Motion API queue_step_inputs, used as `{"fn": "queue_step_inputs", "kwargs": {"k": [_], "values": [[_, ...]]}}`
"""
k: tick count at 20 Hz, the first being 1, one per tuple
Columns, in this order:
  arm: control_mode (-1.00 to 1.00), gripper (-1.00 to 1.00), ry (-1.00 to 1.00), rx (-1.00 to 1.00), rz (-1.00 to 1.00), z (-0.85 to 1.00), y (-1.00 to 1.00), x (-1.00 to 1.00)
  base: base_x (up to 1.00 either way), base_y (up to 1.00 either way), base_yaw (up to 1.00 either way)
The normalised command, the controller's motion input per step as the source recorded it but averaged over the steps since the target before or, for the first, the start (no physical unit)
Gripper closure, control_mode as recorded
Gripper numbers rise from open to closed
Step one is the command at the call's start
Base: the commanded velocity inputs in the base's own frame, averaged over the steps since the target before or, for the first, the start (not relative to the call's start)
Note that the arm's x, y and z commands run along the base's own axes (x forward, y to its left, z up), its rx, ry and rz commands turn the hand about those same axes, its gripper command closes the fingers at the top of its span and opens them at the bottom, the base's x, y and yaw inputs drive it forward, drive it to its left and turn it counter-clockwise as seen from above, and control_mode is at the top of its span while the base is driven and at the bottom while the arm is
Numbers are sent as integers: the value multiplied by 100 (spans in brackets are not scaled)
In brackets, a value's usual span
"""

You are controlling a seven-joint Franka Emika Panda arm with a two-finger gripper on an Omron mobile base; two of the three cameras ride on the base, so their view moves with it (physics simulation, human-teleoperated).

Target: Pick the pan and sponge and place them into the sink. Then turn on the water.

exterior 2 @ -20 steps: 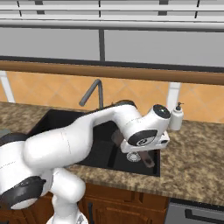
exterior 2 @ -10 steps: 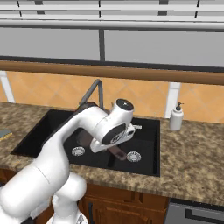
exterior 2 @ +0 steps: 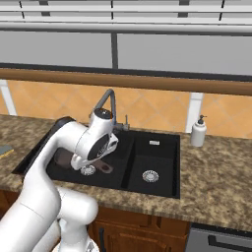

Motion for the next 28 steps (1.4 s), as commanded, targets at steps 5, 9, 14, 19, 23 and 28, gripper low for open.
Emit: {"fn": "queue_step_inputs", "kwargs": {"k": [5,9,14,19,23,28], "values": [[-100,100,0,0,-2,2,100,0,0,0,0],[-100,100,0,0,-14,9,100,6,0,0,0],[-100,100,0,0,-19,0,100,27,0,0,0],[-100,100,8,0,-29,0,99,46,0,0,0],[-100,100,5,0,-34,0,92,39,0,0,0],[-100,100,1,4,-63,-4,38,19,0,0,0]]}}
